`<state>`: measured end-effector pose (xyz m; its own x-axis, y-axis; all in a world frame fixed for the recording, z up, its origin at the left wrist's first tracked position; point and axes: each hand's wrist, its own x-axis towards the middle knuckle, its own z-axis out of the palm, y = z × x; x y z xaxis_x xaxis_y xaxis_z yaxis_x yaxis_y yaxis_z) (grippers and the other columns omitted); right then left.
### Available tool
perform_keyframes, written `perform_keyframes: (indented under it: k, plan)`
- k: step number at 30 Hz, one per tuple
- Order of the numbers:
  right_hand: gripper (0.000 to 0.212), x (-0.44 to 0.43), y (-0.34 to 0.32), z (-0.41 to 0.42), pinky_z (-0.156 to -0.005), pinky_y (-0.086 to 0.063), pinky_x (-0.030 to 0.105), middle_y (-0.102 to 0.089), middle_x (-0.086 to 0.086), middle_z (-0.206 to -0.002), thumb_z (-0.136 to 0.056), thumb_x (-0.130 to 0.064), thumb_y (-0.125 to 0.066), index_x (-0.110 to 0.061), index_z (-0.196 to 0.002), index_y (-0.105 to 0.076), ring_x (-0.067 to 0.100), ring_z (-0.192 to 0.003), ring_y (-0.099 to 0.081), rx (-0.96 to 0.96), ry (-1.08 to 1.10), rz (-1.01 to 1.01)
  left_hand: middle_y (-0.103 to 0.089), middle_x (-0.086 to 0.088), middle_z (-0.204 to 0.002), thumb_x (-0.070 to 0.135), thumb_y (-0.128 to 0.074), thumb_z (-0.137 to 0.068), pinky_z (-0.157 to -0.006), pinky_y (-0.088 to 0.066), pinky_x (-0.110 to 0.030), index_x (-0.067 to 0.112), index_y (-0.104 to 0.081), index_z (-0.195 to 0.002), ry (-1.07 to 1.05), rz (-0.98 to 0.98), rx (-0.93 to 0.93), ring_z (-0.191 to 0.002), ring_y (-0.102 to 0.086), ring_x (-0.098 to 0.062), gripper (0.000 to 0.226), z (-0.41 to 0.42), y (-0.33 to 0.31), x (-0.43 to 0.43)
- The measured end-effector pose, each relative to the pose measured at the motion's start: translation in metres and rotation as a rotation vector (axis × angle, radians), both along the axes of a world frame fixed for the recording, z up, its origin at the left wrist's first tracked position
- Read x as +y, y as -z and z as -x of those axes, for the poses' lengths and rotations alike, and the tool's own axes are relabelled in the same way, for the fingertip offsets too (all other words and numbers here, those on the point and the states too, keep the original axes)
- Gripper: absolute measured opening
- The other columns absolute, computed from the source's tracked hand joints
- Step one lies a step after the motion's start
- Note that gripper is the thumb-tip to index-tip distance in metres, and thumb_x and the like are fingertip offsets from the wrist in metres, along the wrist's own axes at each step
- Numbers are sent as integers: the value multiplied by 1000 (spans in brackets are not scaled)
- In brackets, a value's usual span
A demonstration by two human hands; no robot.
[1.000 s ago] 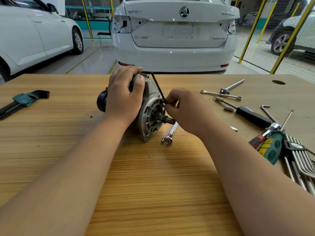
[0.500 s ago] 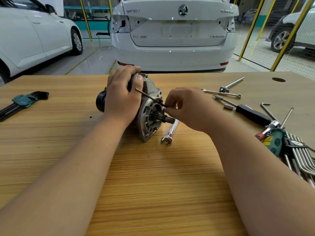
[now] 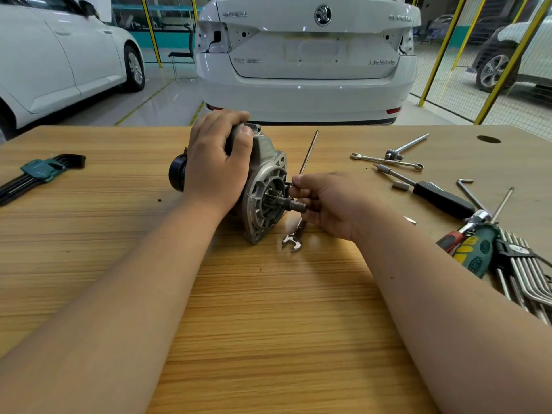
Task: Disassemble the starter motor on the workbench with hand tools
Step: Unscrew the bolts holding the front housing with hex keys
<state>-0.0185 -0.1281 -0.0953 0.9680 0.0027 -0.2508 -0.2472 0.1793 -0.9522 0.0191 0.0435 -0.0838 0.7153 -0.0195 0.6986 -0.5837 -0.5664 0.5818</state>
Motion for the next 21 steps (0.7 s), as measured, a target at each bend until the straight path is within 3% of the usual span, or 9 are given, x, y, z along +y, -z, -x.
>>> perform_keyframes:
  k: [5, 12, 21]
  plan:
    - [11, 3, 2, -2, -46, -47, 18, -68, -4, -63, -94, -17, -60, -12, -86, -63, 5, -48, -59, 23, 16, -92, -55, 3, -121, 25, -42, -99, -104, -31, -26, 13, -61, -122, 0, 0, -3, -121, -41, -9, 32, 0, 1, 0]
    - [16, -1, 4, -2, -40, -42, 20, -64, -3, -60, -92, -25, -63, -13, -82, -66, 8, -48, -56, 13, -63, 48, -54, 5, -120, 24, -43, -99, -104, -30, -25, 13, -60, -123, 1, 3, -6, -118, -37, -3, 32, -1, 1, 0]
    - [17, 4, 4, -3, -37, -38, 19, -62, -5, -55, -94, -25, -60, -13, -82, -63, 7, -44, -51, 36, 9, 57, -54, 5, -122, 27, -41, -98, -106, -31, -26, 14, -60, -124, 4, 6, 7, -122, -39, -7, 35, 0, 1, 0]
